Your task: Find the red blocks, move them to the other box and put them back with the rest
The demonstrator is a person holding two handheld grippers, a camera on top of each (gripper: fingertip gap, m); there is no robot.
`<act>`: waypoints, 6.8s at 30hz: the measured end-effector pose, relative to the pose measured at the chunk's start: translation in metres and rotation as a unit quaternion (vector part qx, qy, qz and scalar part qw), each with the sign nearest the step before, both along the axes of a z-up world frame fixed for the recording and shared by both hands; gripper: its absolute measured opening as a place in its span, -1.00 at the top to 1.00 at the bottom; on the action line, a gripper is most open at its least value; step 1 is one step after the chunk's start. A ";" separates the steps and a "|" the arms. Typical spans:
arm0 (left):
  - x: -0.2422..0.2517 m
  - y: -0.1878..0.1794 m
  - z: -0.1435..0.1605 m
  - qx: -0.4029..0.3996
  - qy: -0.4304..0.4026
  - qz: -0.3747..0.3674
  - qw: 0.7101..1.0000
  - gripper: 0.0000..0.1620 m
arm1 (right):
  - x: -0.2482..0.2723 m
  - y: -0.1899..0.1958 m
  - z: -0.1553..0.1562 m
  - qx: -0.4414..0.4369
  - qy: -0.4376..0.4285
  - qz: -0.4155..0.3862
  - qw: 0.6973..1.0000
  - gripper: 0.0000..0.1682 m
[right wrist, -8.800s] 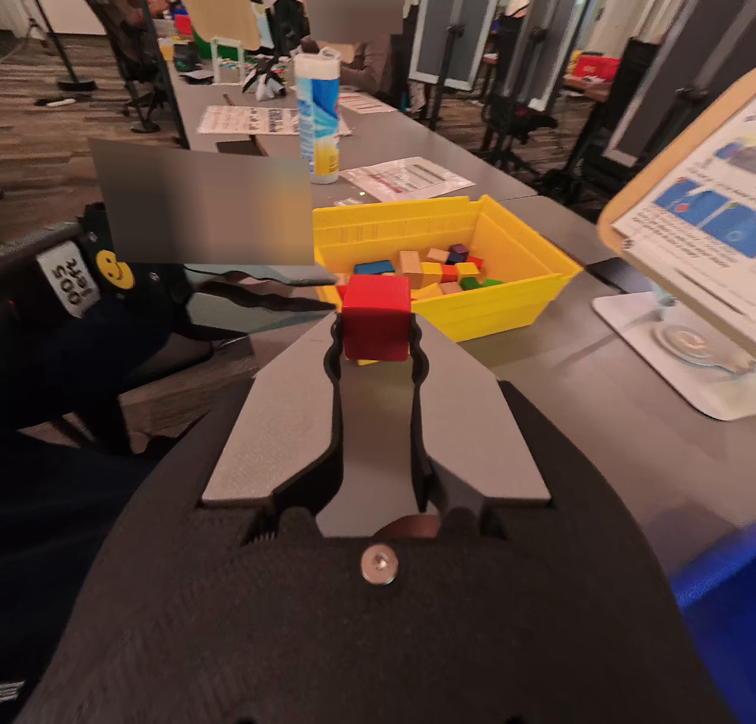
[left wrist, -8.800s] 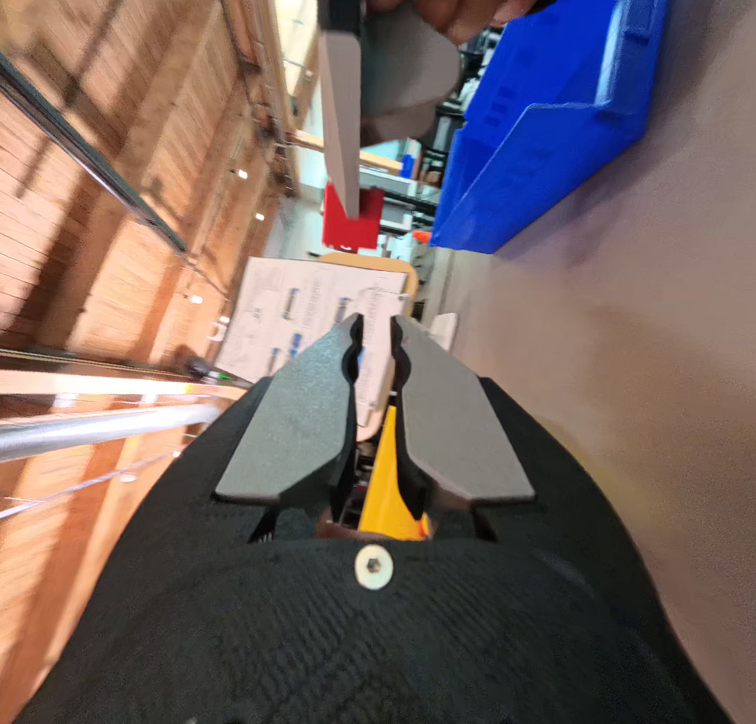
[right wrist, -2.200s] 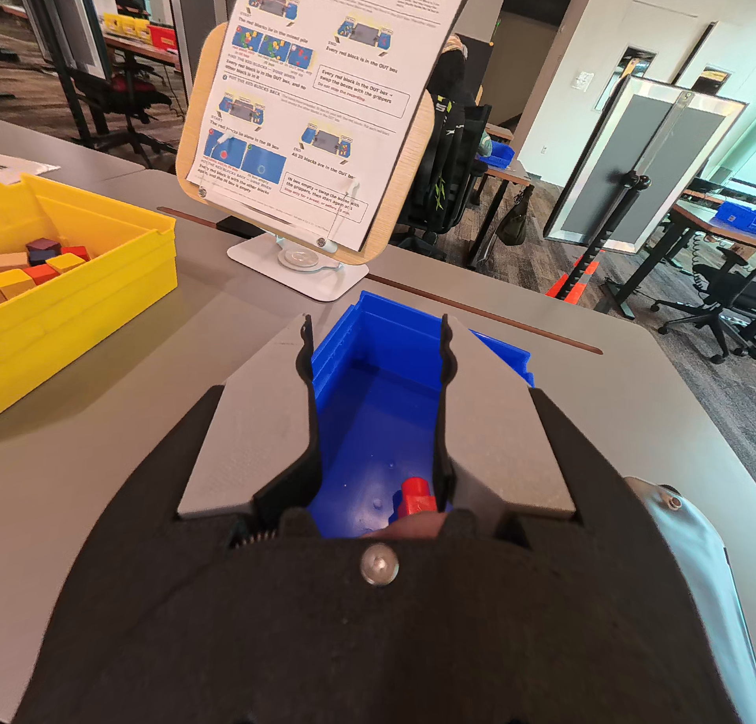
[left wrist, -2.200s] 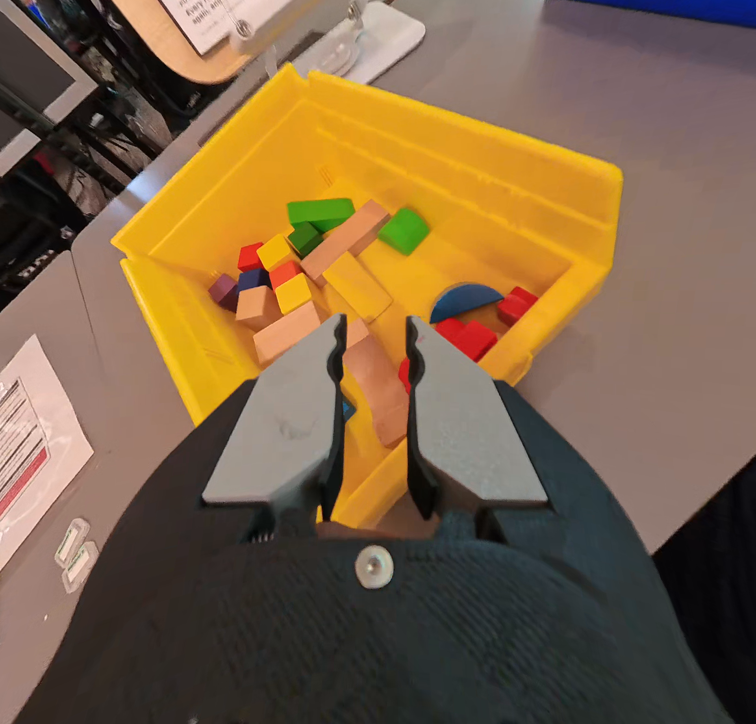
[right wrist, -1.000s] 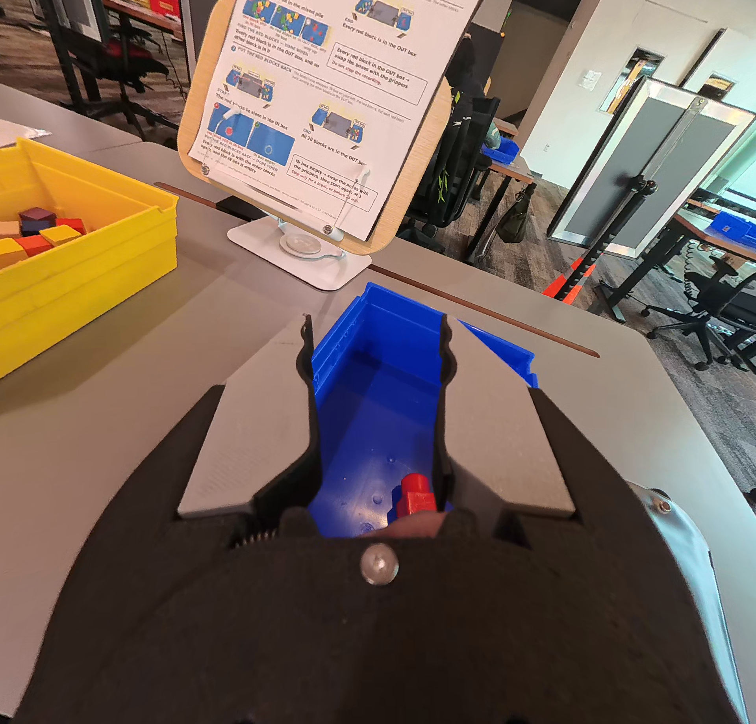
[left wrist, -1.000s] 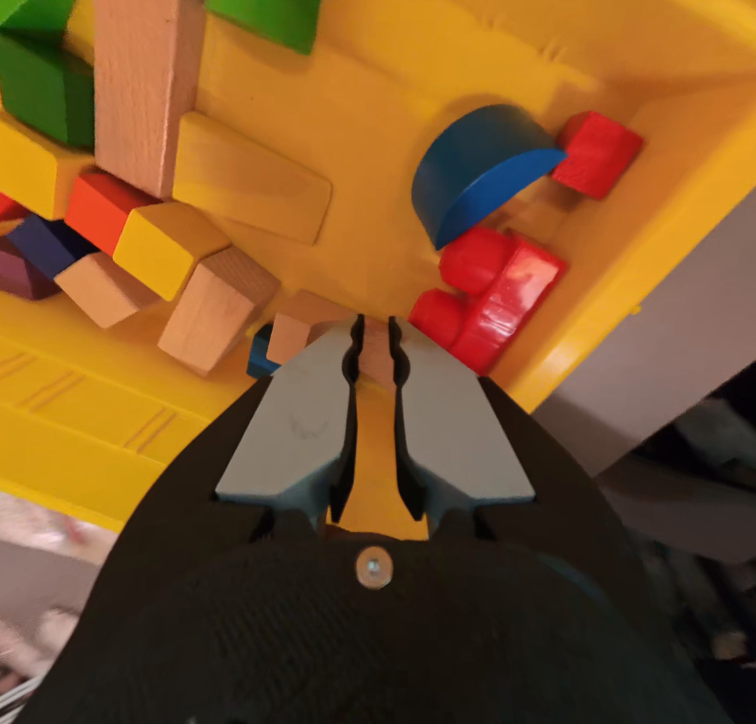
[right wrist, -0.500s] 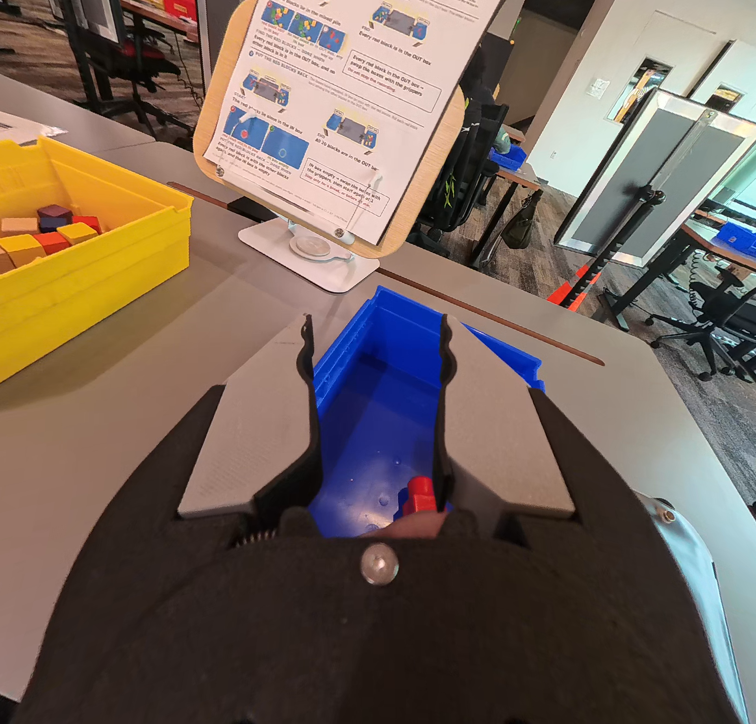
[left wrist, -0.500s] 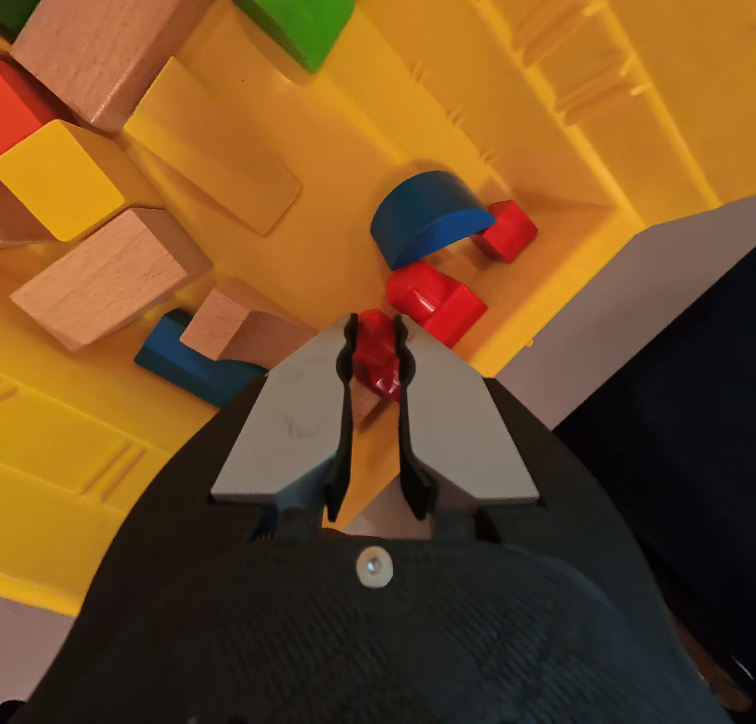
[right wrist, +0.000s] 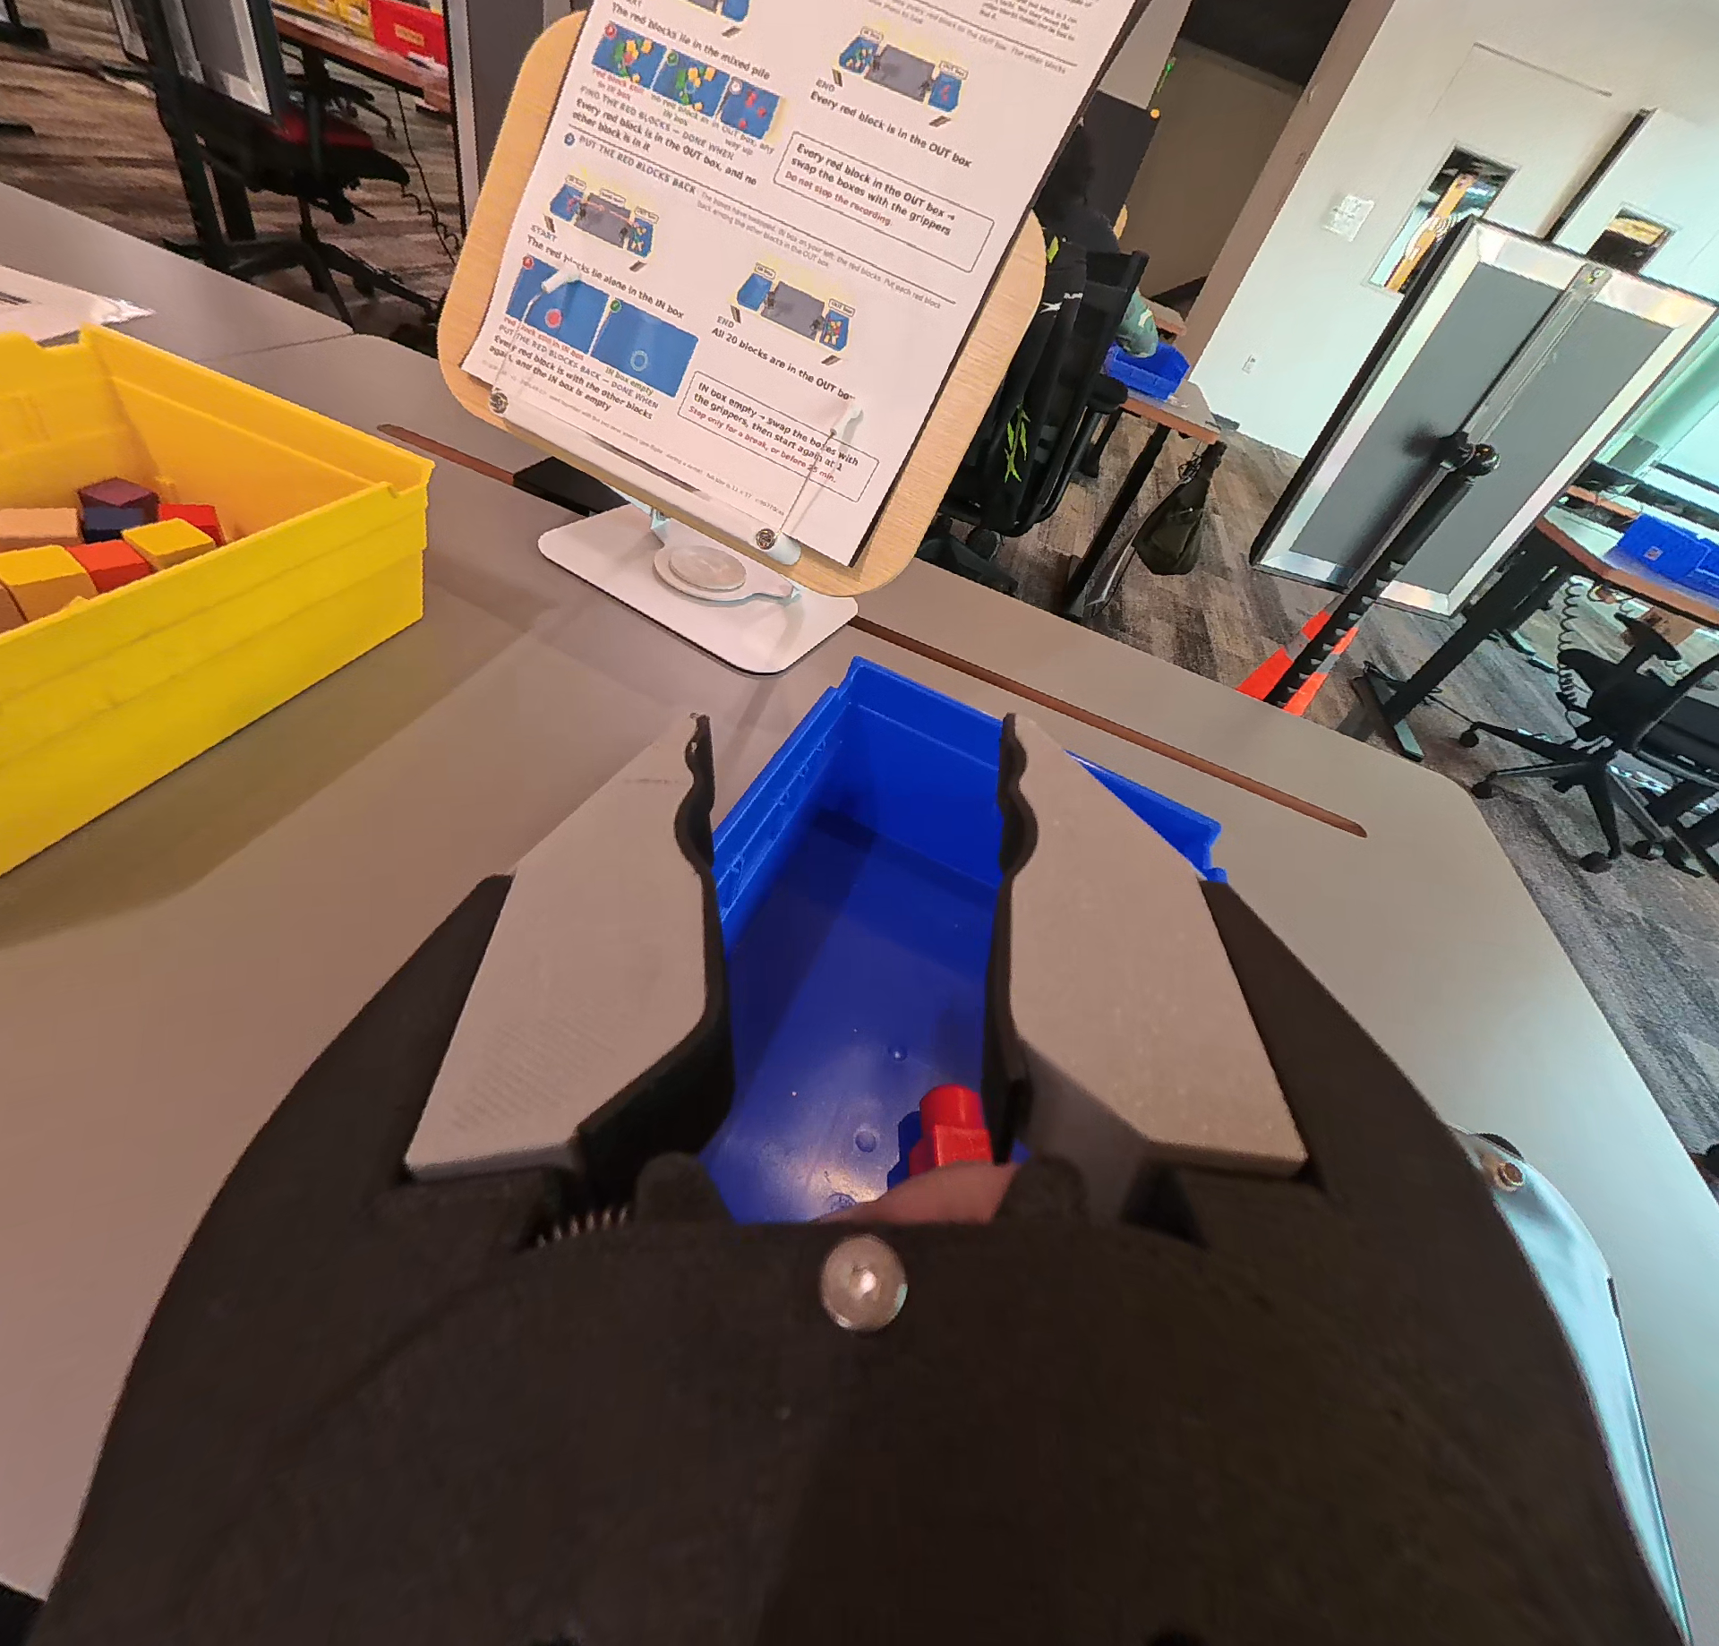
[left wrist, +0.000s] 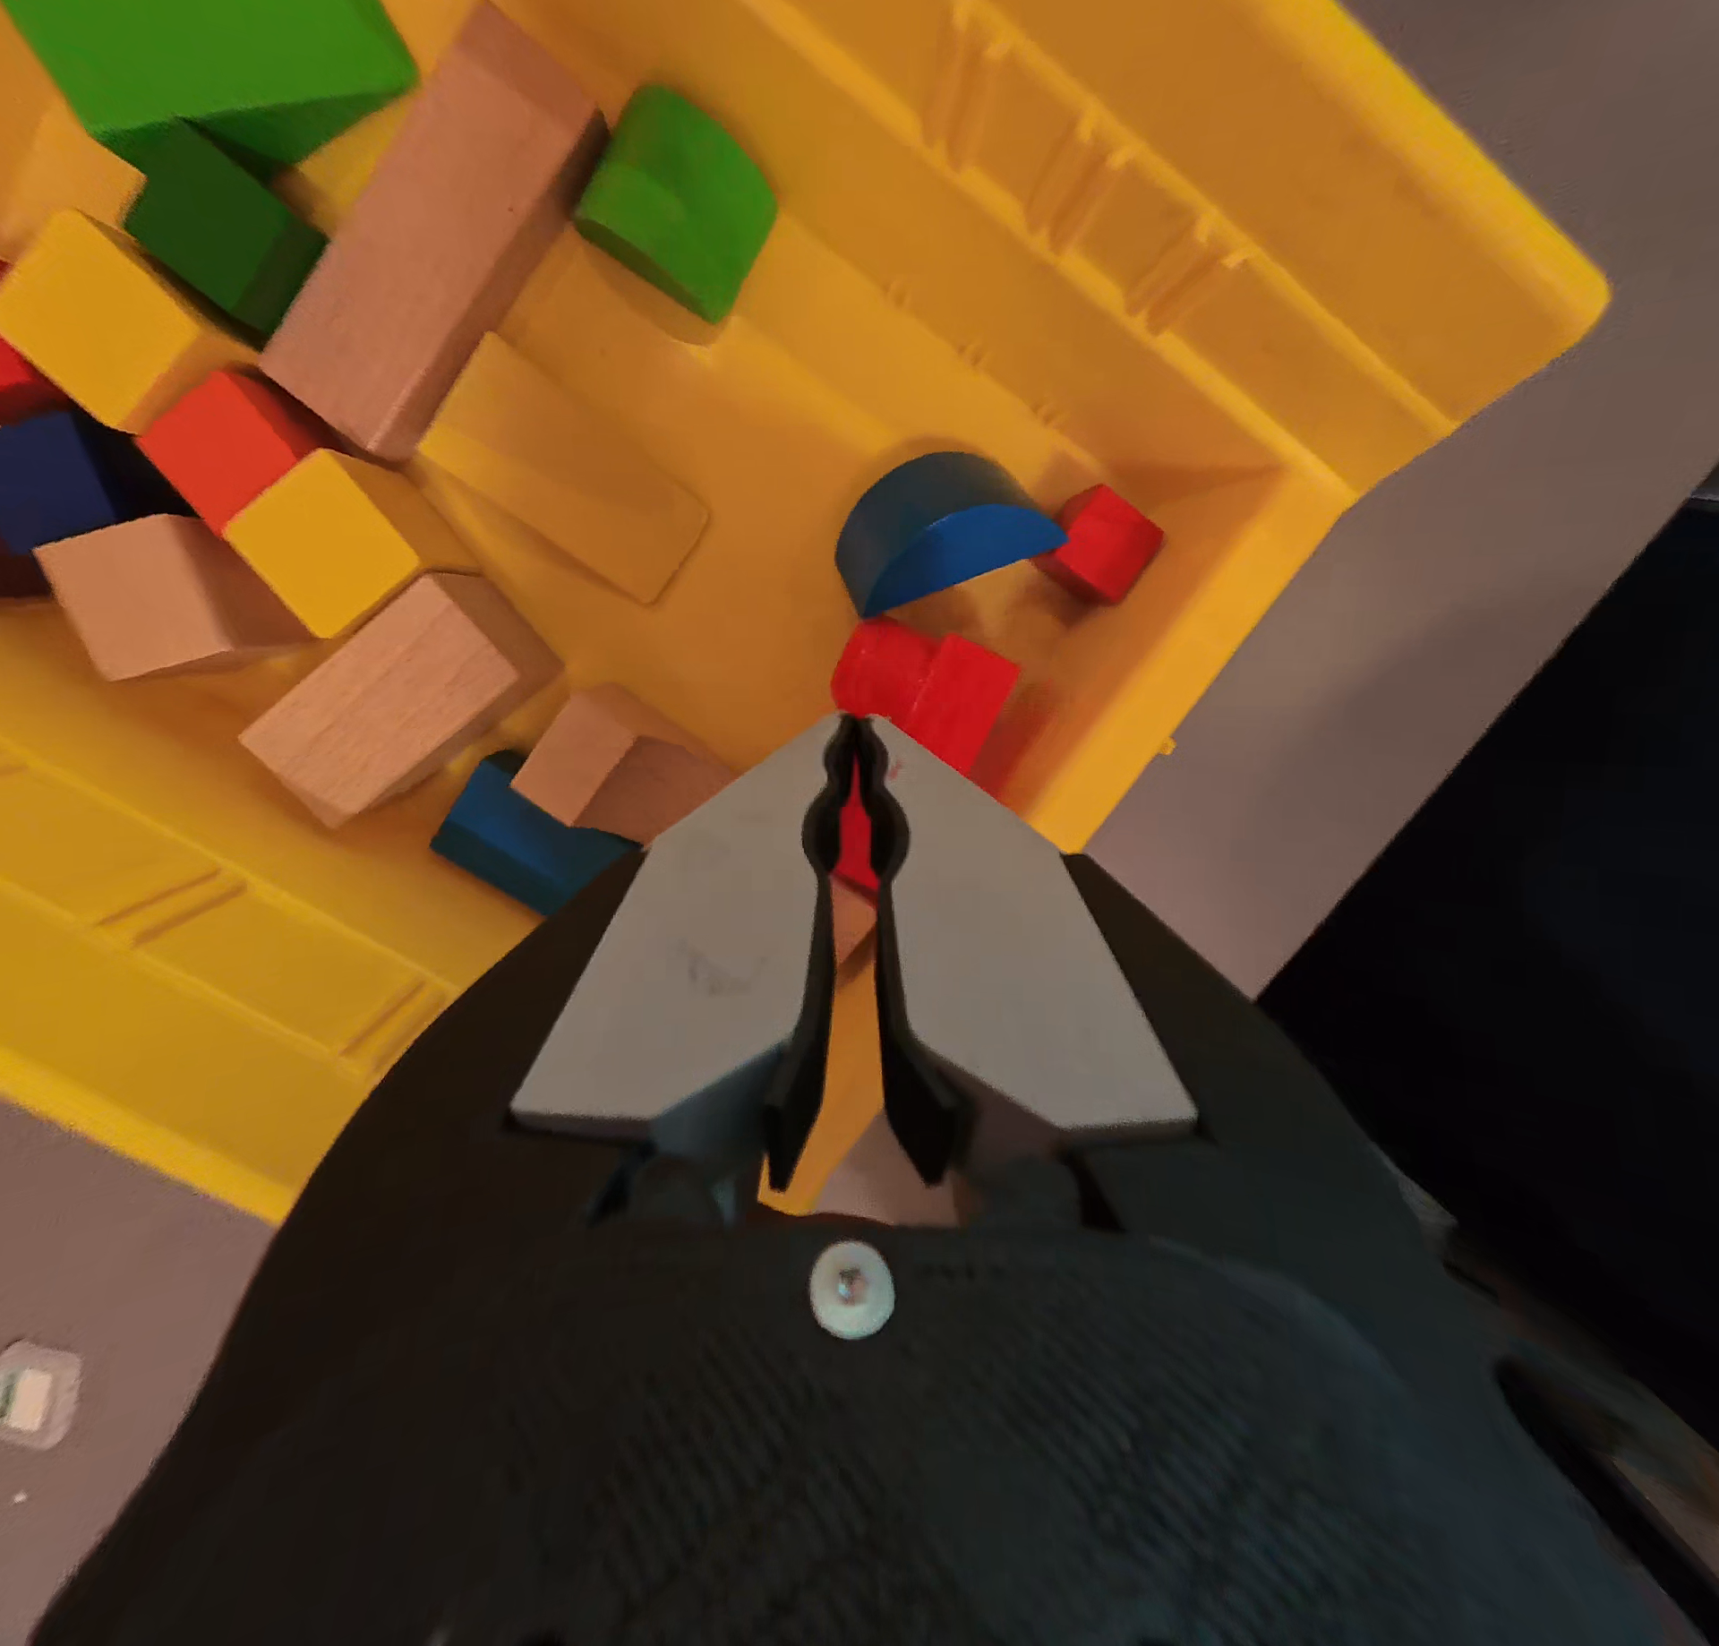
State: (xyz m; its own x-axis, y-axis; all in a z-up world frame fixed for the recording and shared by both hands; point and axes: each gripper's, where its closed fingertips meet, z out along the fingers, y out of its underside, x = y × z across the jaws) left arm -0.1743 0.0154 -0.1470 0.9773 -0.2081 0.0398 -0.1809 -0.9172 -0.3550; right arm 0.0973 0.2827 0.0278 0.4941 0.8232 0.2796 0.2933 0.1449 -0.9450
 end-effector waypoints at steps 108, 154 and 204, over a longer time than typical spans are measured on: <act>0.154 0.084 0.103 0.486 0.453 -0.181 0.725 0.70 | -0.106 -0.200 -0.073 -0.229 -0.078 0.390 0.888 0.22; 0.138 0.094 0.085 0.477 0.363 -0.110 0.793 0.77 | -0.037 -0.034 -0.026 -0.169 0.030 0.151 0.973 0.59; 0.027 0.071 0.053 0.361 0.290 0.078 0.883 0.51 | -0.030 0.003 -0.069 -0.115 -0.092 0.059 0.987 0.46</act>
State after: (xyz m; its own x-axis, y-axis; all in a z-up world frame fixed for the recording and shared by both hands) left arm -0.1474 0.0864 -0.0939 0.8091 0.1633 -0.5645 -0.4159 -0.5194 -0.7465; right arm 0.0674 0.2854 -0.0411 0.3502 0.9239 0.1540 0.4569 -0.0250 -0.8892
